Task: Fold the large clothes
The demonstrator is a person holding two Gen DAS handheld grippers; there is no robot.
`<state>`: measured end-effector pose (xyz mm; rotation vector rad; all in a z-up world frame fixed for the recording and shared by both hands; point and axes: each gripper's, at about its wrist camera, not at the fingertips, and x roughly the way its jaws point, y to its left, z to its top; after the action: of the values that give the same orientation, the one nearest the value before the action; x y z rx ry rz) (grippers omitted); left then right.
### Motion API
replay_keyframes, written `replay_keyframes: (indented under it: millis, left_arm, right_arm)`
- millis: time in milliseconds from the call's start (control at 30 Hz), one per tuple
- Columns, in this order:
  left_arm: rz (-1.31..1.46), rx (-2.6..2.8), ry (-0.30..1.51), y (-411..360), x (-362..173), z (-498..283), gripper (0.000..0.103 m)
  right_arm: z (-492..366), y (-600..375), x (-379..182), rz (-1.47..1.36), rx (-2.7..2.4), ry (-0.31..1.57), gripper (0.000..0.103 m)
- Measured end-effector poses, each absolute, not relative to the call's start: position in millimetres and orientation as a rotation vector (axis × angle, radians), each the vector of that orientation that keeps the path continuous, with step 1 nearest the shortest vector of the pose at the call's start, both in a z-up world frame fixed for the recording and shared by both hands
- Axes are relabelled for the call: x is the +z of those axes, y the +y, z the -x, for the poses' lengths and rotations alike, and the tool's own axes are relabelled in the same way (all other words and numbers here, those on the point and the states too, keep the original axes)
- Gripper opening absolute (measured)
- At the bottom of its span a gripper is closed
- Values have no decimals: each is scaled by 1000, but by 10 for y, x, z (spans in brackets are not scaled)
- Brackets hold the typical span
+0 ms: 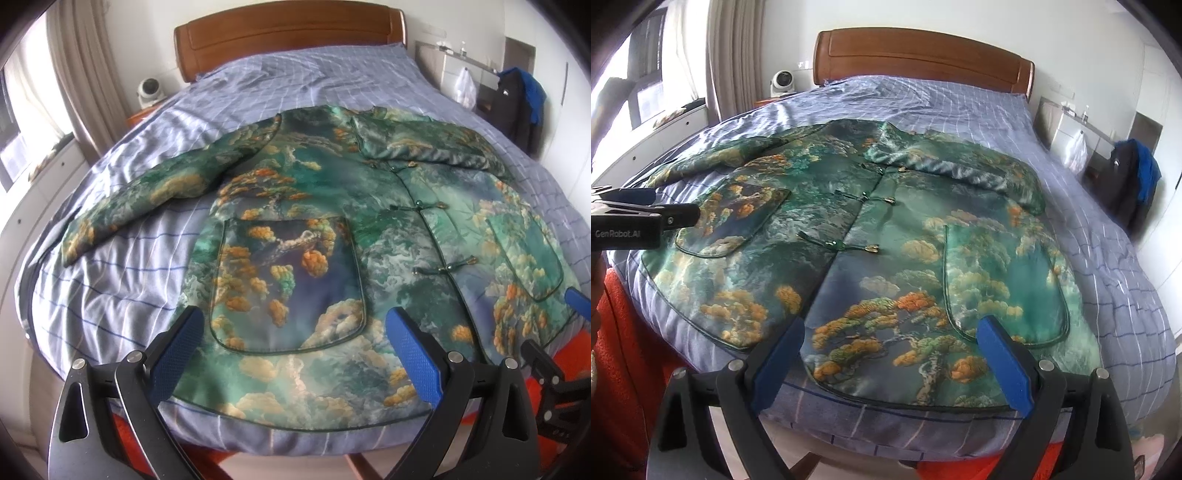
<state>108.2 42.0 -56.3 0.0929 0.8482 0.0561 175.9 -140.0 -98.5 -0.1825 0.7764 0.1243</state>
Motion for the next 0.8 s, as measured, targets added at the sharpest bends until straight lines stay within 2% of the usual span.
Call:
replay_keyframes:
  millis: [800]
  left_arm:
    - [-74,62,852,475,-589,-1092,99]
  right_arm:
    - [-1657,-1543,-874,204,52,778,94]
